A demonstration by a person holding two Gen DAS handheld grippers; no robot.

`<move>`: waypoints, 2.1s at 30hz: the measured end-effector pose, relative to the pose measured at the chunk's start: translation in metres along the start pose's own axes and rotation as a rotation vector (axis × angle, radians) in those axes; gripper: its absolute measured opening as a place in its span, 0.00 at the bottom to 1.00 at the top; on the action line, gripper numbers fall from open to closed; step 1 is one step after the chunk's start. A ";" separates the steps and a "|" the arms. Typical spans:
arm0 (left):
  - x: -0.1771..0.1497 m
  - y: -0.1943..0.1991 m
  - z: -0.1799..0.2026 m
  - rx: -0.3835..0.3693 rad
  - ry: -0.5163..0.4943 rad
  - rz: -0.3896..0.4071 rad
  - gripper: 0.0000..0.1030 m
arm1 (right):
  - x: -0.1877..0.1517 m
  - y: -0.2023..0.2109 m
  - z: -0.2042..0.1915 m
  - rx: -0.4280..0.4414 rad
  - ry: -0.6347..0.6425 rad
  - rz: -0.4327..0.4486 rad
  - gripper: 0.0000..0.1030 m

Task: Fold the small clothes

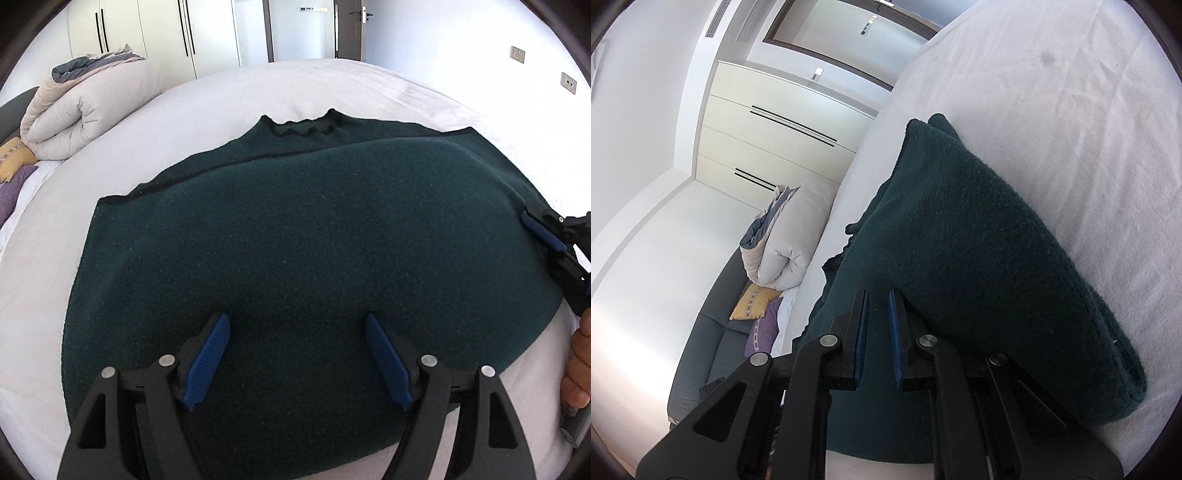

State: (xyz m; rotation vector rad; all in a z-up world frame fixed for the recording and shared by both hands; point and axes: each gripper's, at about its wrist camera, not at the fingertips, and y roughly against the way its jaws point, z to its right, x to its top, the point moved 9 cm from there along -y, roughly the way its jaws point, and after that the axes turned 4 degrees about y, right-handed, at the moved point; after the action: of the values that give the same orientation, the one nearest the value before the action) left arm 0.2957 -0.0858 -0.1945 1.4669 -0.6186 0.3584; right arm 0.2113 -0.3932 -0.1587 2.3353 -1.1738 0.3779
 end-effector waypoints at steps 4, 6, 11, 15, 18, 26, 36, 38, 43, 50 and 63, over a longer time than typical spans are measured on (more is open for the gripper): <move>0.000 0.000 -0.002 -0.010 0.007 -0.002 0.78 | 0.000 0.002 0.001 0.001 0.000 0.000 0.08; 0.002 -0.002 -0.002 -0.011 0.007 -0.002 0.78 | 0.000 0.001 0.000 0.000 0.000 0.000 0.08; -0.001 -0.001 0.000 -0.016 0.010 -0.002 0.78 | 0.000 0.003 0.001 0.001 0.001 0.000 0.08; -0.001 0.001 -0.002 -0.035 0.017 -0.005 0.77 | 0.000 0.002 0.001 -0.002 0.004 0.000 0.08; -0.001 0.005 -0.009 -0.078 0.031 -0.017 0.77 | 0.001 0.003 0.001 0.001 0.002 0.001 0.08; -0.026 0.046 -0.135 -0.089 0.322 0.039 0.65 | 0.002 0.005 0.002 0.005 0.000 0.002 0.09; -0.037 0.036 -0.184 -0.392 0.677 -0.091 0.93 | -0.001 0.009 -0.037 -0.069 0.101 -0.050 0.84; -0.036 0.028 -0.173 -0.393 0.638 -0.128 0.98 | -0.001 0.012 -0.066 -0.069 0.152 -0.050 0.92; -0.027 0.016 -0.171 -0.496 0.752 -0.163 0.99 | 0.003 -0.005 -0.132 -0.055 0.288 -0.182 0.92; -0.024 0.006 -0.151 -0.680 0.820 -0.279 0.51 | 0.000 -0.058 -0.174 -0.040 0.296 -0.342 0.92; -0.027 0.011 -0.168 -0.806 0.923 -0.194 0.11 | -0.068 -0.173 -0.132 -0.123 0.147 -0.631 0.91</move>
State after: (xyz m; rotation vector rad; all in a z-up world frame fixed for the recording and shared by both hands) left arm 0.2961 0.0842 -0.2001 0.4696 0.1445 0.5035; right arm 0.3074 -0.1882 -0.1310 2.3691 -0.3412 0.2333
